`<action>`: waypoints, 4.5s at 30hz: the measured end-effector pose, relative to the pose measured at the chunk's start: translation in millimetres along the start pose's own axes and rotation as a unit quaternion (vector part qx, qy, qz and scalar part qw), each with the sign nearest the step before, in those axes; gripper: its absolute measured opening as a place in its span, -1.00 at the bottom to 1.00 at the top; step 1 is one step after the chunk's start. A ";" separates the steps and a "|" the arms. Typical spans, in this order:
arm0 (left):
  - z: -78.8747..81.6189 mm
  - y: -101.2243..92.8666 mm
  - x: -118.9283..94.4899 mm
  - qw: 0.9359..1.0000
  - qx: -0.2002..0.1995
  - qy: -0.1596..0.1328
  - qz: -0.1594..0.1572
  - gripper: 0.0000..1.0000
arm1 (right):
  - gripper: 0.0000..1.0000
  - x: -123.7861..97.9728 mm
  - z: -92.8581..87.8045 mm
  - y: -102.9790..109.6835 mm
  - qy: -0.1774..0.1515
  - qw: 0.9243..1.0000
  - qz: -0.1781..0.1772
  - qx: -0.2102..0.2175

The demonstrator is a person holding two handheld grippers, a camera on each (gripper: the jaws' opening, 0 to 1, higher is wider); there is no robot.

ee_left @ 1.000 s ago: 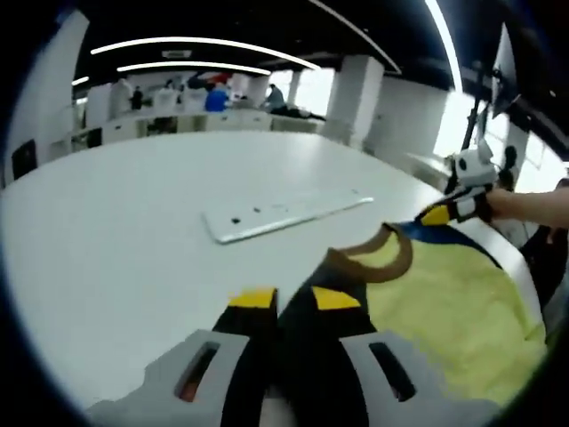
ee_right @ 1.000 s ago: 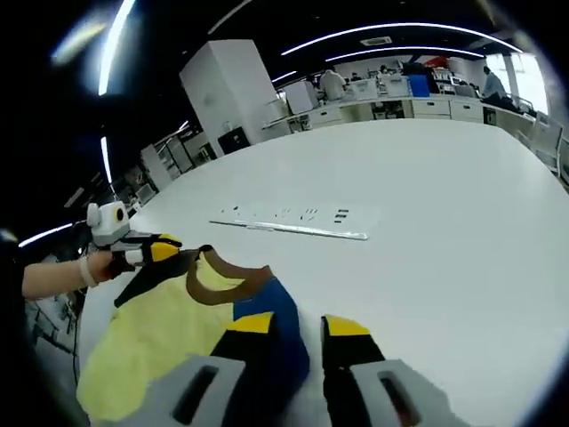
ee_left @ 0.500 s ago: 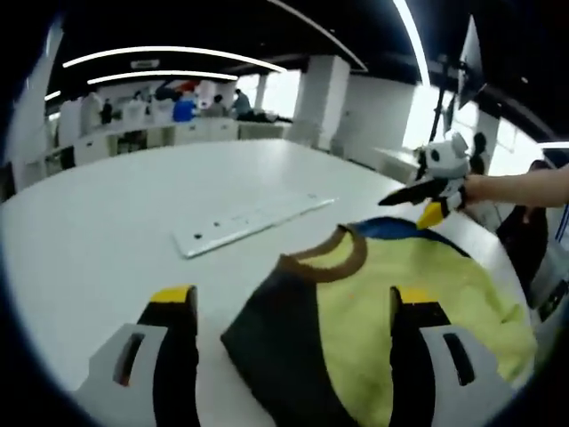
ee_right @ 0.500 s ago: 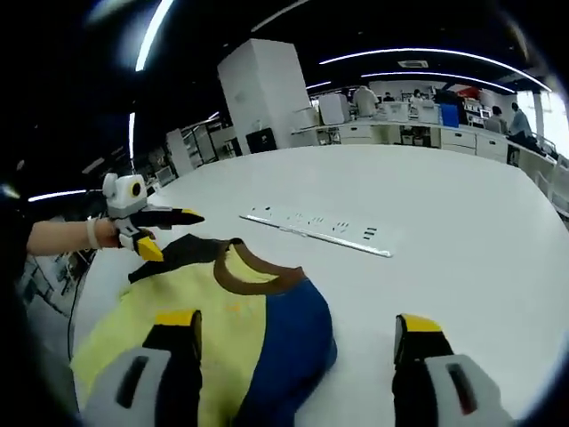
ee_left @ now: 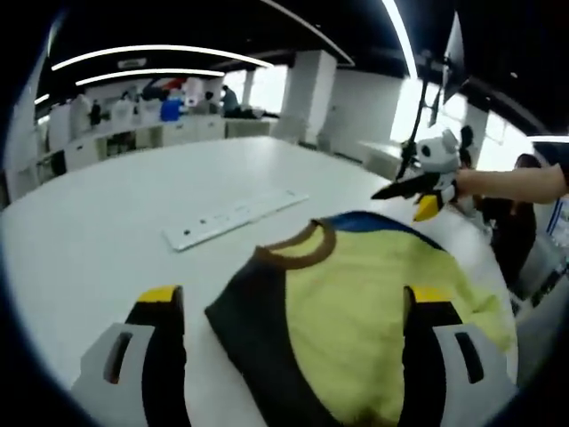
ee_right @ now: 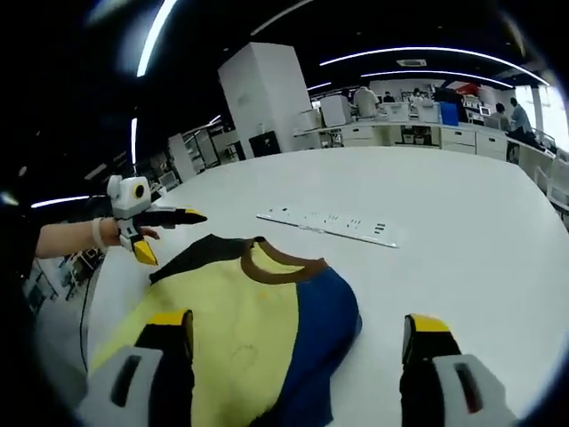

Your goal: Fold the garment on the visible template until the final outline fits inside the template.

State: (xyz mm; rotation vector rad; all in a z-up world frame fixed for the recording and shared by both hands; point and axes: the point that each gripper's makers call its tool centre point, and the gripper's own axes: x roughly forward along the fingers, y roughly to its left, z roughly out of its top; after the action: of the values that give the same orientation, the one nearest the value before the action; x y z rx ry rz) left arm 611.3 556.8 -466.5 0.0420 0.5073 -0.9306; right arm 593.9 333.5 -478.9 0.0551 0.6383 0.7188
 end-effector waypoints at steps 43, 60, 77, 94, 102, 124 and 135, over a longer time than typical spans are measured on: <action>-68.7 -64.6 -112.4 0.997 -0.064 -0.011 0.030 0.89 | 0.86 -104.8 -82.8 79.7 -0.031 0.997 -0.001 0.072; -80.5 -82.7 -132.6 0.996 -0.074 -0.019 0.038 0.83 | 0.53 -128.8 -118.9 119.3 -0.014 0.994 0.041 0.100; -83.0 -88.7 -143.1 0.995 -0.084 -0.030 0.044 0.82 | -0.18 -133.0 -158.8 169.8 0.030 0.982 0.114 0.148; -84.6 -93.4 -154.4 0.992 -0.108 -0.048 0.044 0.79 | -0.63 -118.2 -180.2 171.1 0.049 0.977 0.115 0.171; -86.4 -94.4 -157.8 0.991 -0.112 -0.048 0.046 0.78 | -0.71 -108.6 -178.3 167.2 0.044 0.976 0.112 0.180; -89.5 -92.6 -157.2 0.990 -0.119 -0.050 0.048 0.74 | -1.00 -137.7 -157.1 144.7 0.048 0.978 0.092 0.182; -83.4 -91.2 -153.9 0.991 -0.115 -0.057 0.047 0.73 | -1.00 -184.1 -130.8 90.7 0.087 0.985 0.043 0.142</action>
State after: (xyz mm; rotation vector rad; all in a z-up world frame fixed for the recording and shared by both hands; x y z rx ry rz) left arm 432.0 638.8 -456.7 -0.1932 0.4987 -0.7724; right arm 360.8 264.9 -464.6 0.2861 0.9083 0.7165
